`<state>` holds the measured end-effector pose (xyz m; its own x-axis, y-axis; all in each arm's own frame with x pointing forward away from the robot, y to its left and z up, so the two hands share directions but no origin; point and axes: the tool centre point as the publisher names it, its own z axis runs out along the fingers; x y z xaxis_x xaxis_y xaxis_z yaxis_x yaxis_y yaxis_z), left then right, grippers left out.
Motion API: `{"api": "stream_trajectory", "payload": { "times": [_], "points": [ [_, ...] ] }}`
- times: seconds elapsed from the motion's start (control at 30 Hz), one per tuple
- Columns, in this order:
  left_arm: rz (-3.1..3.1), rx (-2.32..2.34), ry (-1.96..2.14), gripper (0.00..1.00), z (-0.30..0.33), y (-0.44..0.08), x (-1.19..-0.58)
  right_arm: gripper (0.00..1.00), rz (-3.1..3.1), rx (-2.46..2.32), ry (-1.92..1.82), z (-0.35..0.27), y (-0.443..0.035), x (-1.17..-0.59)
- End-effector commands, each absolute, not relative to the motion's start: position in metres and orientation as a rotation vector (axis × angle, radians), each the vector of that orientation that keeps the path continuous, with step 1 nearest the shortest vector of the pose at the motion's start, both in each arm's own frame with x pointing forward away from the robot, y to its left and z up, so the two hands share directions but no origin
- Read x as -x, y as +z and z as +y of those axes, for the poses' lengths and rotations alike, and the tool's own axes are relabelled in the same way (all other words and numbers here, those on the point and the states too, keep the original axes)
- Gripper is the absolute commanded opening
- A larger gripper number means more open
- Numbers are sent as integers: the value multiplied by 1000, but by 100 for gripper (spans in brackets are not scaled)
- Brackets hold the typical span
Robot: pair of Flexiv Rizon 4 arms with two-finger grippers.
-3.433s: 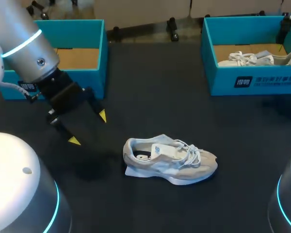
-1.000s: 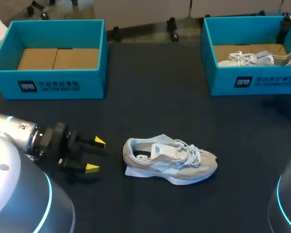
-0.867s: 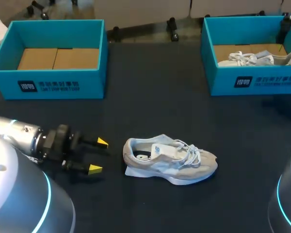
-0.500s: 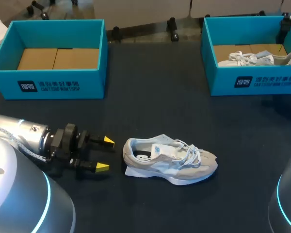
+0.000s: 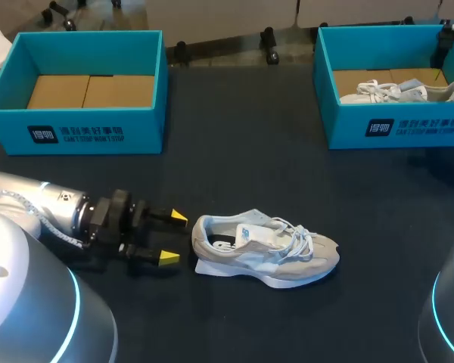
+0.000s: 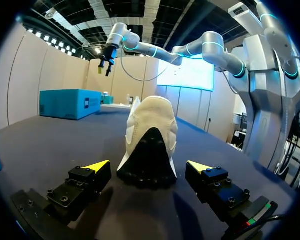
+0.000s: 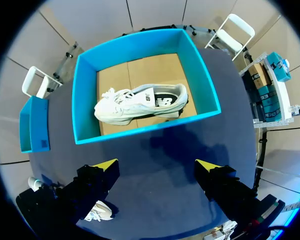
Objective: Take the shoe out of the shoebox, open the shoe tongue, remove and reinsert the insole, then place the shoe into the shoebox
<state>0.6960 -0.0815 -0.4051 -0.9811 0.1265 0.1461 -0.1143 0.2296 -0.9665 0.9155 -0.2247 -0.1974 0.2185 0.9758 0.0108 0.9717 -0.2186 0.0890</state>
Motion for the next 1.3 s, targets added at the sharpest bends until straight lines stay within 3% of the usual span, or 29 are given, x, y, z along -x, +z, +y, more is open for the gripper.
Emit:
{"api": "stream_trajectory", "payload": {
  "times": [0.03, 1.3],
  "points": [
    [-2313, -4, 1849, 100, -87, -406, -693, 100, 1920, -2403, 100, -224, -198, -915],
    [-2336, 28, 1847, 100, -121, -411, -684, 100, 1920, -2403, 100, -224, -198, -915]
  ]
}}
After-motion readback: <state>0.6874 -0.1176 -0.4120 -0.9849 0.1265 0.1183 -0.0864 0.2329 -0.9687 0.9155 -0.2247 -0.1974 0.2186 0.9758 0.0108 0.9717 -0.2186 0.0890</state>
